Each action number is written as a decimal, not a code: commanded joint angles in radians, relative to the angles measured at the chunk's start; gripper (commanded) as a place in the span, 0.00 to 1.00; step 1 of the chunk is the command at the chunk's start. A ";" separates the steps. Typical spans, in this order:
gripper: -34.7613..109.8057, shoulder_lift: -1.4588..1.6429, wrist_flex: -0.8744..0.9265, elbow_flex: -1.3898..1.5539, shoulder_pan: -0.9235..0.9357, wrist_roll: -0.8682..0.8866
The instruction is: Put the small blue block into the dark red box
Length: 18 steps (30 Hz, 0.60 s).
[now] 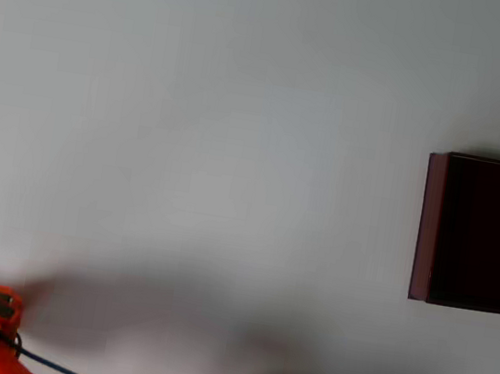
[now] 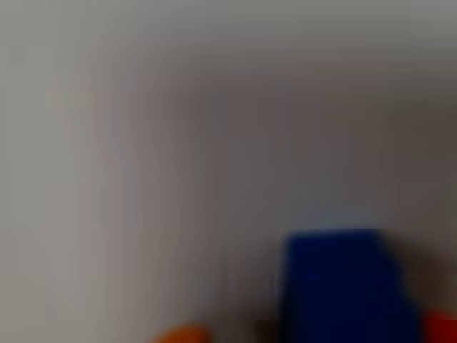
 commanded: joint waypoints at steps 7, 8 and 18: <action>0.24 0.008 -0.035 0.028 0.015 0.002; 0.24 0.008 -0.035 0.028 0.015 0.002; 0.24 0.258 0.302 -0.069 0.060 -0.038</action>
